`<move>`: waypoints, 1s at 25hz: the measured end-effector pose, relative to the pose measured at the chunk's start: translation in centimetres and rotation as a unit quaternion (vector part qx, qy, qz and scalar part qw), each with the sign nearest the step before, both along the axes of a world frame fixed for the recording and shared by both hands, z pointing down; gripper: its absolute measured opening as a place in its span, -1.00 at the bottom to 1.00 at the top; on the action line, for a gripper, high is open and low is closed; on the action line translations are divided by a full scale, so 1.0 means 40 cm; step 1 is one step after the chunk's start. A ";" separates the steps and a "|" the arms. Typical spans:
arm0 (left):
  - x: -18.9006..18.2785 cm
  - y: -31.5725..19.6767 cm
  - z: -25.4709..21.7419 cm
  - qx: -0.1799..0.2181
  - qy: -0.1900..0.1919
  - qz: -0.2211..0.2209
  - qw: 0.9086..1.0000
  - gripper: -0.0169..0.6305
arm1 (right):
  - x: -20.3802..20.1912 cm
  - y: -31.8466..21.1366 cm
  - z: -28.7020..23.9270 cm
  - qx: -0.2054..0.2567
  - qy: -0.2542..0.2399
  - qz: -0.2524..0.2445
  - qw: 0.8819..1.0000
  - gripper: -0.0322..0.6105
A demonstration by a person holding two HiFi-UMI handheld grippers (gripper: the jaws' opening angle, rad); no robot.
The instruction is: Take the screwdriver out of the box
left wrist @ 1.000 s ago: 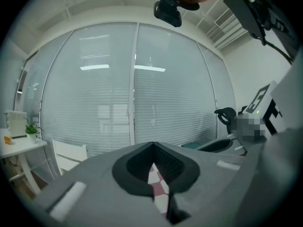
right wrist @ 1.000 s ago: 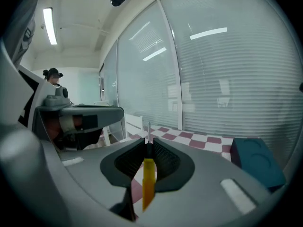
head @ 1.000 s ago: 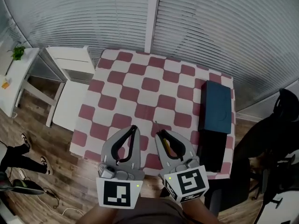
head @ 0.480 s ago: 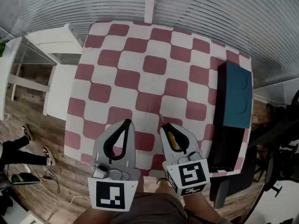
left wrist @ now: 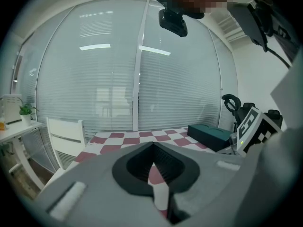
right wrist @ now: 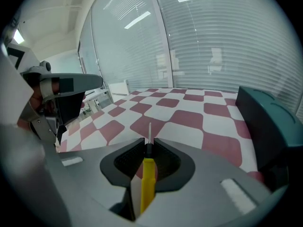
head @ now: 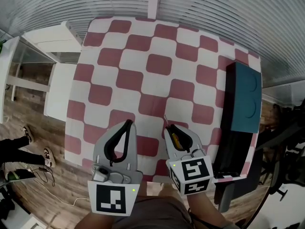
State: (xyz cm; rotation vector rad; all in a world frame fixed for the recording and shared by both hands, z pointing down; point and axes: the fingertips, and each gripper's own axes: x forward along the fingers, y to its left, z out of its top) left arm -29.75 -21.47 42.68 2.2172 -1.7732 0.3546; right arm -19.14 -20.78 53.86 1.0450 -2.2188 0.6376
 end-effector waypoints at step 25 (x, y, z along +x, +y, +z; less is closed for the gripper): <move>0.310 0.152 -0.400 0.164 -0.022 0.044 0.985 -0.95 | 0.265 0.113 -0.559 0.248 -0.113 0.039 0.961 -0.82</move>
